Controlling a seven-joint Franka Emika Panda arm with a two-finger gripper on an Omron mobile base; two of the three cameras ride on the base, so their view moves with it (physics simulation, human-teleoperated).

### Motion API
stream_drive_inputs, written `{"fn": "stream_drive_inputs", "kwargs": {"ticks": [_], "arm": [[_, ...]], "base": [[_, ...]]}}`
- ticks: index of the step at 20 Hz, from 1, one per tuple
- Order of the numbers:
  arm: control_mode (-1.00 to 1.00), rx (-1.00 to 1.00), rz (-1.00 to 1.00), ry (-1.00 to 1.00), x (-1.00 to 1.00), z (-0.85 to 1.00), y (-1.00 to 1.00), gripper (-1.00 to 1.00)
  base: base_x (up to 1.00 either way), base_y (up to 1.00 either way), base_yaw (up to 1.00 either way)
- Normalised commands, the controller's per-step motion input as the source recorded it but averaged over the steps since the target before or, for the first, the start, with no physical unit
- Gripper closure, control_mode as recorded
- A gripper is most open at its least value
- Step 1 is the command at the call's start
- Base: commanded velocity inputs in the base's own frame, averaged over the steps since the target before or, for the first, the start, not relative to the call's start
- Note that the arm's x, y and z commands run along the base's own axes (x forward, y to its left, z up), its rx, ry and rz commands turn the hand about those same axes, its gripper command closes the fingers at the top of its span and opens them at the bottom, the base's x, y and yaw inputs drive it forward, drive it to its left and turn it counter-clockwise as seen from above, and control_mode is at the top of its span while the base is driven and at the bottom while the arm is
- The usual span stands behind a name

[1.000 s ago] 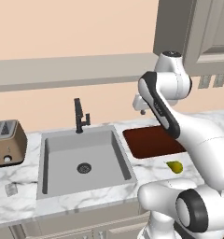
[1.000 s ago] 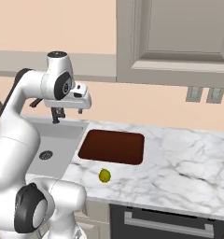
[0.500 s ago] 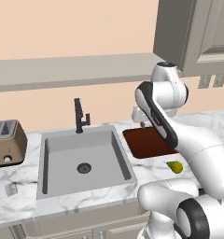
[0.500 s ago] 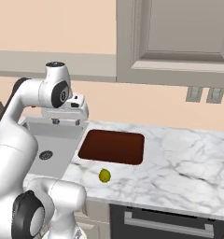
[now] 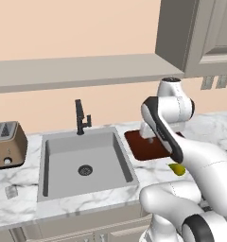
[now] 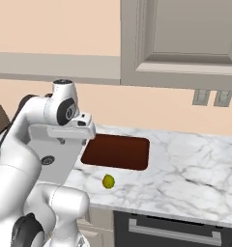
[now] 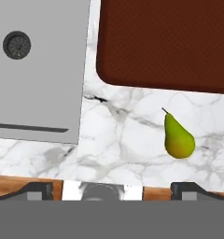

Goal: Pick up all produce items and place them in the sink. Turn on the sink faucet to wash them. Then turn the sink off and put them in the tray.

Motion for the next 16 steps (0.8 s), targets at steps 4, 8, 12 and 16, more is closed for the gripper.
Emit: {"fn": "stream_drive_inputs", "kwargs": {"ticks": [4, 8, 12, 16], "arm": [[-1.00, 0.00, 0.00, 0.00, -0.27, -0.29, -0.45, -1.00], [-1.00, 0.00, 0.00, 0.01, -0.21, -0.35, -0.39, -1.00], [-1.00, 0.00, 0.00, 0.03, -0.11, -0.34, -0.42, -1.00], [-1.00, 0.02, 0.00, 0.03, -0.04, -0.30, -0.45, -1.00]], "base": [[0.00, 0.00, 0.00], [0.00, 0.00, 0.00], [0.00, 0.00, 0.00], [0.00, 0.00, 0.00]]}}
